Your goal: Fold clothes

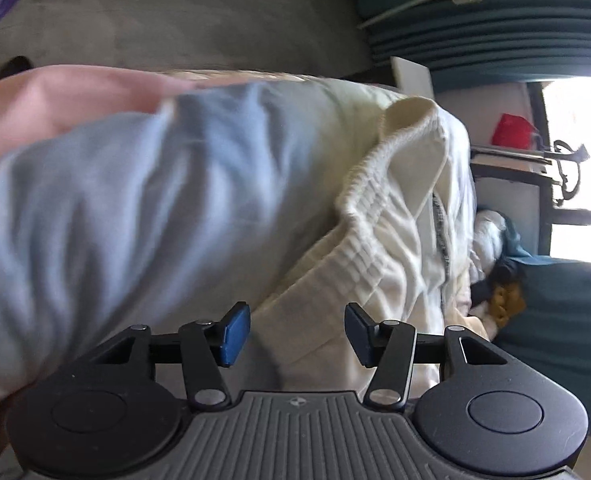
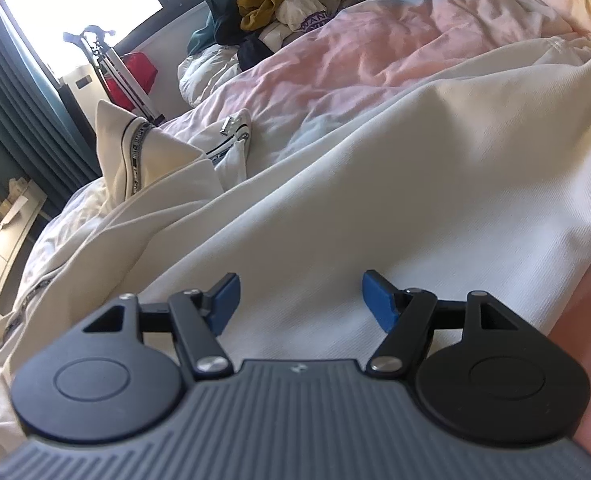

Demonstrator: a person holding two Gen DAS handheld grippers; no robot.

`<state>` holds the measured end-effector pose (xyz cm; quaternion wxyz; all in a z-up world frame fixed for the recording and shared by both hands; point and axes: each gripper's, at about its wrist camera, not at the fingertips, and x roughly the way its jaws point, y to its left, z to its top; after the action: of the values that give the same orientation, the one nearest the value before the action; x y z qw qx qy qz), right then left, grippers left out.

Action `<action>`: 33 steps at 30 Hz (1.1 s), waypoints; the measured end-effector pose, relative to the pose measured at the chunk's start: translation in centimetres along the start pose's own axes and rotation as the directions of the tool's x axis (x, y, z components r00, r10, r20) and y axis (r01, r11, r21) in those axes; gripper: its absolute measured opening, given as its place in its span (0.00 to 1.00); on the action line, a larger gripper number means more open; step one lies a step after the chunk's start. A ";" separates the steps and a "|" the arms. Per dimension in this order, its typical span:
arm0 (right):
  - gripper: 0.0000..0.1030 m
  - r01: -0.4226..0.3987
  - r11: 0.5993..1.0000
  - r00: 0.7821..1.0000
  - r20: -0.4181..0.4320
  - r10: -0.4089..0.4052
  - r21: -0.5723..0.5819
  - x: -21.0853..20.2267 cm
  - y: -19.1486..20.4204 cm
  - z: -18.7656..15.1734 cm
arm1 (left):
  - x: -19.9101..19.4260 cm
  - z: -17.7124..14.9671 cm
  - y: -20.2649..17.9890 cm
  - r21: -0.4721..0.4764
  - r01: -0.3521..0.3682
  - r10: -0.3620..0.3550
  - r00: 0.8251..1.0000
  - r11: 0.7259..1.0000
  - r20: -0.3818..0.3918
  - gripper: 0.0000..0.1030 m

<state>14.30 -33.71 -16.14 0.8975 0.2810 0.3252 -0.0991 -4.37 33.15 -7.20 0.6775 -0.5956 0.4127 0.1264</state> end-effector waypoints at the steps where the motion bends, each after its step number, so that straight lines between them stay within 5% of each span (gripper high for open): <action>1: 0.69 -0.003 1.000 1.000 -0.001 0.003 0.003 0.0 0.0 0.0 | -0.3 -0.3 0.1 0.000 -0.006 0.006 1.000 1.000 -0.001 0.55; 8: 0.69 -0.019 0.999 1.000 -0.009 0.019 0.026 -0.2 -0.2 0.0 | 1.8 -2.0 -1.3 -0.007 -0.103 0.104 0.995 0.995 0.007 0.56; 21: 0.69 -0.017 1.000 1.000 -0.007 0.017 0.005 0.1 0.1 -0.1 | 6.7 -2.7 -3.7 -0.046 -0.166 0.168 0.985 0.985 0.031 0.61; 30: 0.69 -0.016 1.000 1.000 -0.008 0.015 -0.018 0.0 0.2 -0.3 | 7.9 -3.2 -4.8 -0.146 -0.144 0.157 0.984 0.979 0.083 0.45; 33: 0.69 -0.012 1.000 1.000 -0.008 0.012 -0.027 0.1 0.3 -0.3 | 7.1 -3.1 -5.3 -0.111 -0.139 0.151 0.982 0.984 0.114 0.28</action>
<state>14.33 -33.26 -16.21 0.9005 0.2710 0.3284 -0.0881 2.35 26.65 -8.34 0.6590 -0.5890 0.4058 0.2325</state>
